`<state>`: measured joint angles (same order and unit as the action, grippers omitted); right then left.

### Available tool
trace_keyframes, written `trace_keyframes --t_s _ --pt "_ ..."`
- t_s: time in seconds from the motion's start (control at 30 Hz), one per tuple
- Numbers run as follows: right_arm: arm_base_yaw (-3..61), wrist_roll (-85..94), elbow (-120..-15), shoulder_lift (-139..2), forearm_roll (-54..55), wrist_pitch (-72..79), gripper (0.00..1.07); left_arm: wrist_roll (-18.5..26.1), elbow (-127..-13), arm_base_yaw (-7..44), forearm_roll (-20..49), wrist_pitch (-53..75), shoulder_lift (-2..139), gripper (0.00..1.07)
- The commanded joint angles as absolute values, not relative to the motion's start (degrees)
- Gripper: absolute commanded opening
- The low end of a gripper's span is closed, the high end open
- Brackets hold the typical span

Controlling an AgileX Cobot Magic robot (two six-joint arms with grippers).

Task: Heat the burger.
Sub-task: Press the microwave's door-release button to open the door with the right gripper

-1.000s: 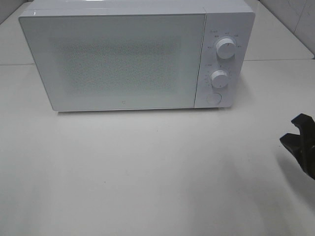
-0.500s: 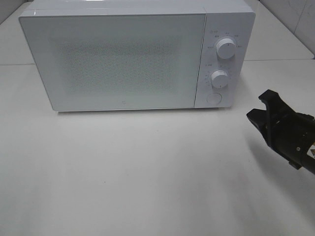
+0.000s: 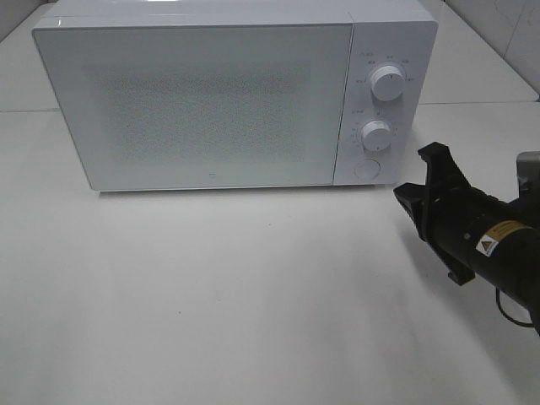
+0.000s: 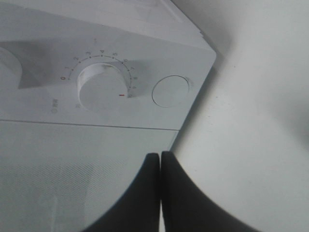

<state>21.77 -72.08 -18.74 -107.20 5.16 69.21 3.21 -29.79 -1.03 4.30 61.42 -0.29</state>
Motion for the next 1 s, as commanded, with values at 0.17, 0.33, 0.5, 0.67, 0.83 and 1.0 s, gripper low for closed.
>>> trace_keyframes --t_s 0.17,0.33,0.5,0.67,0.83,1.0 --pt "22.0 -77.0 -26.2 -110.3 9.9 70.9 0.0 3.0 -29.6 -1.1 4.2 61.4 -0.8 1.0" --pt "22.0 -79.2 -30.5 -112.2 9.9 66.2 0.0 3.0 -29.6 -1.1 4.2 61.4 -0.8 1.0" --pt "22.0 -81.0 -32.9 -113.9 9.8 63.5 0.0 3.0 -29.6 -1.1 4.2 61.4 -0.8 1.0" --pt "22.0 -81.4 -34.8 -115.6 9.9 61.5 0.0 3.0 -29.6 -1.1 4.2 61.4 -0.8 1.0" --pt "22.0 -82.2 -36.8 -117.9 10.2 59.1 0.0 3.0 -29.6 -1.1 4.2 61.4 -0.8 1.0" --pt "22.0 -81.5 -37.6 -119.1 12.0 59.0 0.0 3.0 -29.6 -1.1 4.2 61.4 -0.8 1.0"
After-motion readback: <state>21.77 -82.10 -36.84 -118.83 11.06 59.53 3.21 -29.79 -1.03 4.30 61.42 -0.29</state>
